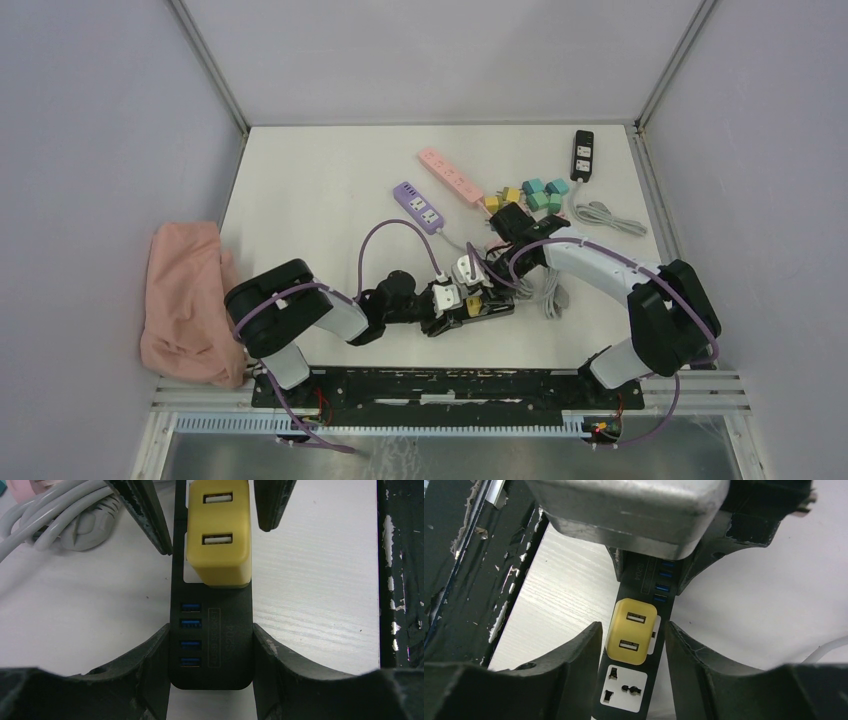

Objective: Pull the plug off the socket
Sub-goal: Remove the plug from the socket.

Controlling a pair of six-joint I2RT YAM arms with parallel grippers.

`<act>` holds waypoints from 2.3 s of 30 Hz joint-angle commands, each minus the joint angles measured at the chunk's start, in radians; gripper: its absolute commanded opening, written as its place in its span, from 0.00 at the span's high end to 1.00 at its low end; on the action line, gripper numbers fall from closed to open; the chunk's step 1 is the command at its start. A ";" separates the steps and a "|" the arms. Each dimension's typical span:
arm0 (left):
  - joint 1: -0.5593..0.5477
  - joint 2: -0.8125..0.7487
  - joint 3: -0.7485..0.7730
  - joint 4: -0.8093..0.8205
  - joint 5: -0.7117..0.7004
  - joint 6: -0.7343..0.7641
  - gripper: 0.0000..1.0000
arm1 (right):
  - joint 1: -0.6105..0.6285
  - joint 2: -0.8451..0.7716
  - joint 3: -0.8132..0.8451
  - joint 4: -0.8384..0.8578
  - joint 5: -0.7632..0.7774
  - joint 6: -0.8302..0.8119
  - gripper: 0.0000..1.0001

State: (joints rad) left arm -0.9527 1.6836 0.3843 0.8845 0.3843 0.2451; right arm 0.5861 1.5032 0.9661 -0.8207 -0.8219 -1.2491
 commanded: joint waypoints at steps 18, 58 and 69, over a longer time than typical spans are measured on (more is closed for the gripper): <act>0.004 -0.050 -0.041 0.124 -0.057 -0.163 0.64 | 0.029 0.008 0.018 0.084 0.044 0.242 1.00; -0.004 0.146 -0.025 0.382 -0.027 -0.222 0.93 | 0.023 0.019 0.021 0.235 0.008 0.458 1.00; -0.004 0.146 -0.049 0.415 -0.054 -0.227 0.97 | -0.126 -0.019 0.014 0.002 -0.007 0.123 1.00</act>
State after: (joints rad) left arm -0.9501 1.8191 0.3359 1.2663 0.3382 0.0254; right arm 0.5068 1.5200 0.9661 -0.7448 -0.8204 -0.9394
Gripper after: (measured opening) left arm 0.592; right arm 0.354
